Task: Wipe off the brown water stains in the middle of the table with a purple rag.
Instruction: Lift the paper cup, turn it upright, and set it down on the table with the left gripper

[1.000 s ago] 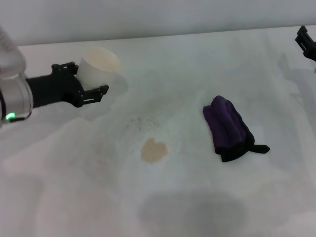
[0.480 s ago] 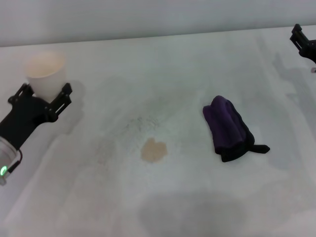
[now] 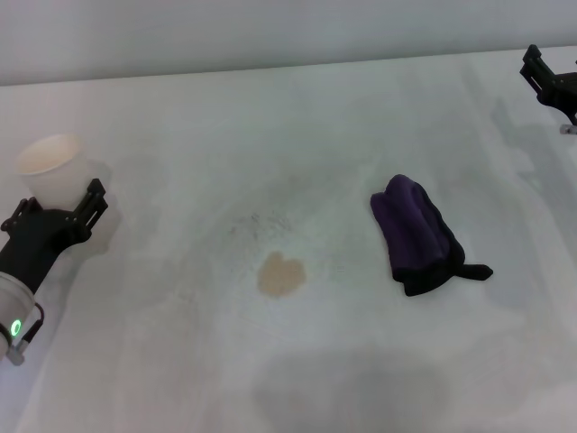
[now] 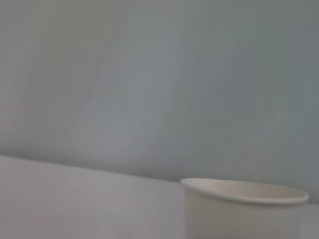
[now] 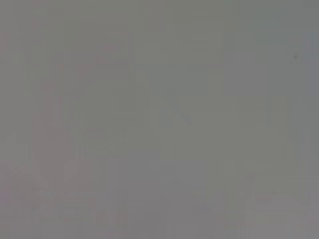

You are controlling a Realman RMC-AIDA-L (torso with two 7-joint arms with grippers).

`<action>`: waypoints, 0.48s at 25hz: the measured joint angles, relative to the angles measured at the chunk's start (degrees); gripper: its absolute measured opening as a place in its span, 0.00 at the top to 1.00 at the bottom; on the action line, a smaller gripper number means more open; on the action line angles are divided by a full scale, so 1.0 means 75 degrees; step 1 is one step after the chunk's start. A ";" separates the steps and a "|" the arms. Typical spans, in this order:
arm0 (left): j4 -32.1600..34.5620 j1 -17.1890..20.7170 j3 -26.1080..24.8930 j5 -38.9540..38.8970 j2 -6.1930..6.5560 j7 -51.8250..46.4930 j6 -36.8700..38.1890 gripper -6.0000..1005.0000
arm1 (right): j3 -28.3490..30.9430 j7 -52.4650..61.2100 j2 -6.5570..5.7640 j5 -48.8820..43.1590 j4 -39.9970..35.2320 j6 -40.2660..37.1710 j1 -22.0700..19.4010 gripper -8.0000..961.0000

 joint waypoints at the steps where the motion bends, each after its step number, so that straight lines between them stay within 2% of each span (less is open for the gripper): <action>1: 0.0004 -0.0017 0.0000 -0.0003 -0.0001 0.0019 -0.0034 0.25 | 0.0000 0.0000 0.0000 0.0000 0.0001 0.0000 -0.0009 0.11; 12: 0.0036 0.0015 0.0000 0.0366 0.0001 0.0400 -0.0222 0.25 | 0.0000 0.0000 -0.0001 -0.0001 0.0029 -0.0001 -0.0060 0.11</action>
